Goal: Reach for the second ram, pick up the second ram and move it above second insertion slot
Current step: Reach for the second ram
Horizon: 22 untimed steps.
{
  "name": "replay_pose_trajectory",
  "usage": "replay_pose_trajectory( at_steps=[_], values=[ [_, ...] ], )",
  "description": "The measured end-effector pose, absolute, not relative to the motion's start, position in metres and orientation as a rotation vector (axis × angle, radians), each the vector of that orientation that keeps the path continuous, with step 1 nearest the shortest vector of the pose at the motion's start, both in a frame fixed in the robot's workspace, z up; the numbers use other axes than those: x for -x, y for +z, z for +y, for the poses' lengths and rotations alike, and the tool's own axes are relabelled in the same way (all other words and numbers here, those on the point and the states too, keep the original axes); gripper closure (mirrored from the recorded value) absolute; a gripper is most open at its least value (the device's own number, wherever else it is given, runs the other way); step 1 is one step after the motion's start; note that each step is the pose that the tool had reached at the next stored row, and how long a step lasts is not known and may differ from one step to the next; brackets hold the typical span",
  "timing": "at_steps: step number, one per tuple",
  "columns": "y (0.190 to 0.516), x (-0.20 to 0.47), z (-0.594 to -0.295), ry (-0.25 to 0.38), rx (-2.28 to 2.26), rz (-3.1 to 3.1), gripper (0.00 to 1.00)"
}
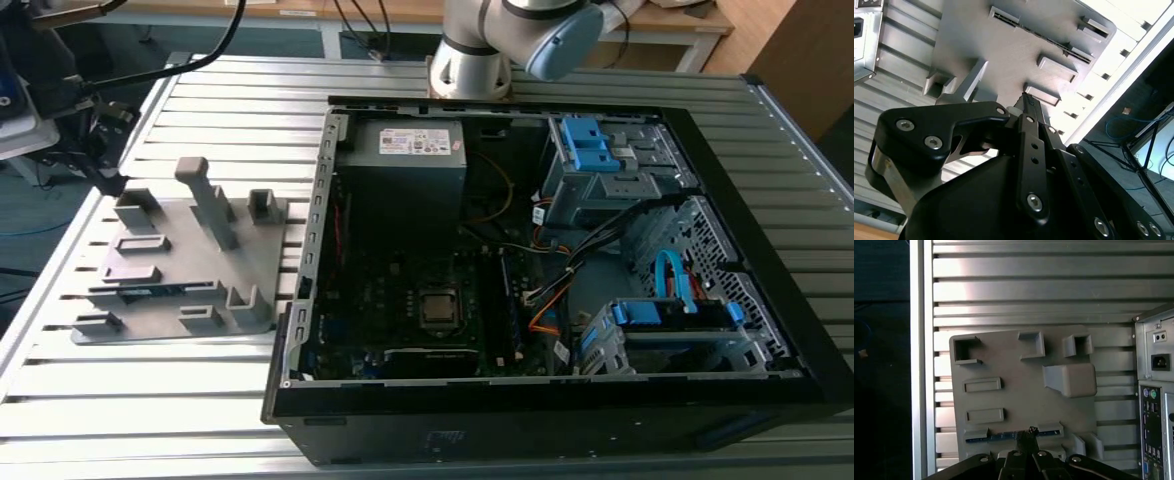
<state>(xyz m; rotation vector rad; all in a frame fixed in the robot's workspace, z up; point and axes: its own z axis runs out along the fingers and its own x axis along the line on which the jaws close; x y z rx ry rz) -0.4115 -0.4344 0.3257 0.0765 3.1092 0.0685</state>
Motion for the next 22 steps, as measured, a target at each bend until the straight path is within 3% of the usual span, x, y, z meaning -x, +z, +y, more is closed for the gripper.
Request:
replay_pose_trajectory(
  at_steps=[22],
  values=[
    [0.3182, 0.4166, -0.4389, 0.068, -0.074, 3.109, 0.9]
  ],
)
